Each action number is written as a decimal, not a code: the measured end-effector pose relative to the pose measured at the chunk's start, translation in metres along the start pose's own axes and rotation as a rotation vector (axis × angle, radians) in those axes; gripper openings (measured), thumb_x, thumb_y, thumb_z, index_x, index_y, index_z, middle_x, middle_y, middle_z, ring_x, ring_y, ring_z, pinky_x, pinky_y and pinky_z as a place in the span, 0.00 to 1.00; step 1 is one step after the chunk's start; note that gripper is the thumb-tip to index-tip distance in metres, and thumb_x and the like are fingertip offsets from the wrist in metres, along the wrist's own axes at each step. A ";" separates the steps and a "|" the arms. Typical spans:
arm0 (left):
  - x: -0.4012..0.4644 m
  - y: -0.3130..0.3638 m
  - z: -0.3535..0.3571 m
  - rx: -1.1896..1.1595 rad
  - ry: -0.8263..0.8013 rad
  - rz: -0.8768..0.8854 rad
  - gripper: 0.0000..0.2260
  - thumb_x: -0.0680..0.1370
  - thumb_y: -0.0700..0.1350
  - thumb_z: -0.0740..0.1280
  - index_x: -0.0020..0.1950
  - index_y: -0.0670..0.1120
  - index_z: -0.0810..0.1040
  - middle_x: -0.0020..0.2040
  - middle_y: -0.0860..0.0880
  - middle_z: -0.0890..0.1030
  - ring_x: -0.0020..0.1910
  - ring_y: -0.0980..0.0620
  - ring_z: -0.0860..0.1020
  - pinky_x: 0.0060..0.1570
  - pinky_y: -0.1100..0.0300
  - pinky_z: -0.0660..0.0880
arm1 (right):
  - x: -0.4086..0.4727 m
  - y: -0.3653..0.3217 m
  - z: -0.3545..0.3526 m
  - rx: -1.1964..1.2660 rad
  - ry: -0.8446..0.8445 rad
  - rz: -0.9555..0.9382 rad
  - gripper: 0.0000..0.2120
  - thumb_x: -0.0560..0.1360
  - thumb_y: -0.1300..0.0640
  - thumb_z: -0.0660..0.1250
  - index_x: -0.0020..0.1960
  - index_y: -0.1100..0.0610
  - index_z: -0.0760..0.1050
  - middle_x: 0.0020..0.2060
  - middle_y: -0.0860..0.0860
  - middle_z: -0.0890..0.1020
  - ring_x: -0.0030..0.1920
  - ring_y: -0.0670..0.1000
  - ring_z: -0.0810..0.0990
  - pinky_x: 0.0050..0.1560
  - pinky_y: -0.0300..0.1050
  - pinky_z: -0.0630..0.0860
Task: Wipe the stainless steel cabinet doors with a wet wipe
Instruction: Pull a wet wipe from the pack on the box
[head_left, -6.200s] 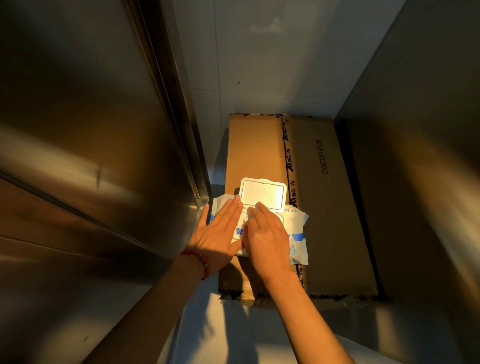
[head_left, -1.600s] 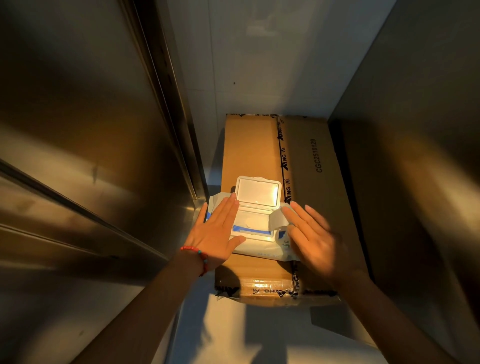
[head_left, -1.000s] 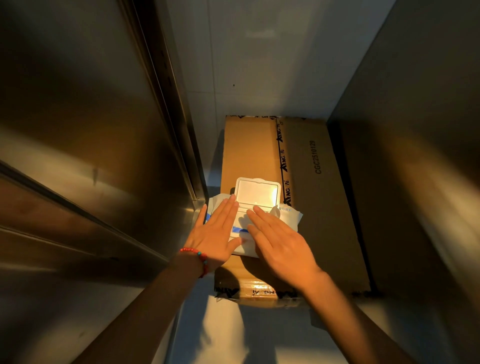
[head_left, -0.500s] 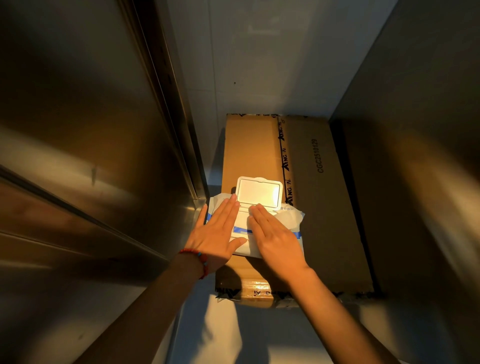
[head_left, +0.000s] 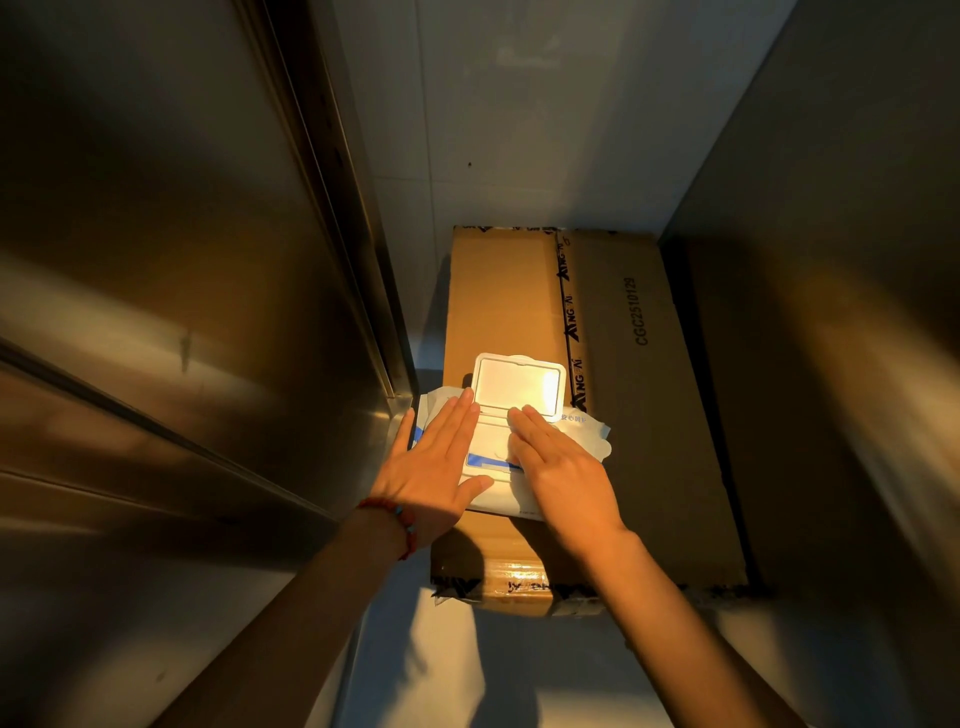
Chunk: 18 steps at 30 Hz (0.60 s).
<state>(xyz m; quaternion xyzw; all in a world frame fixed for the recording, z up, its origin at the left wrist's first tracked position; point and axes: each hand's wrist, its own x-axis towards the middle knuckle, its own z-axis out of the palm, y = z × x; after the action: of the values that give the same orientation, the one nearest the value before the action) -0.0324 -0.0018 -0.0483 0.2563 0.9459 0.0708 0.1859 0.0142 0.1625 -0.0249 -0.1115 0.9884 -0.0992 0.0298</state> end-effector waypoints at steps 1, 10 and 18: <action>0.000 0.000 0.000 -0.002 0.000 -0.001 0.33 0.80 0.59 0.49 0.74 0.48 0.32 0.76 0.51 0.36 0.75 0.54 0.37 0.68 0.52 0.32 | -0.001 0.002 0.000 0.007 0.014 -0.001 0.30 0.58 0.63 0.82 0.57 0.65 0.78 0.63 0.60 0.76 0.62 0.60 0.76 0.53 0.55 0.77; 0.000 -0.001 0.002 0.012 0.016 -0.001 0.33 0.80 0.59 0.49 0.74 0.48 0.32 0.76 0.51 0.36 0.75 0.54 0.38 0.67 0.53 0.31 | -0.002 0.001 0.002 0.085 0.080 -0.007 0.27 0.46 0.64 0.85 0.43 0.64 0.81 0.52 0.62 0.82 0.48 0.61 0.83 0.37 0.54 0.80; 0.000 0.001 0.001 0.026 0.009 -0.013 0.33 0.80 0.59 0.49 0.74 0.47 0.31 0.76 0.51 0.36 0.75 0.53 0.38 0.68 0.51 0.32 | 0.002 -0.006 0.002 0.051 0.098 0.030 0.26 0.43 0.62 0.85 0.39 0.63 0.81 0.50 0.62 0.83 0.46 0.61 0.84 0.35 0.53 0.80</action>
<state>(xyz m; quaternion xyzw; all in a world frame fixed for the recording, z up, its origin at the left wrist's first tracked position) -0.0313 -0.0009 -0.0490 0.2521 0.9493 0.0583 0.1786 0.0139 0.1562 -0.0254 -0.0909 0.9874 -0.1289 -0.0141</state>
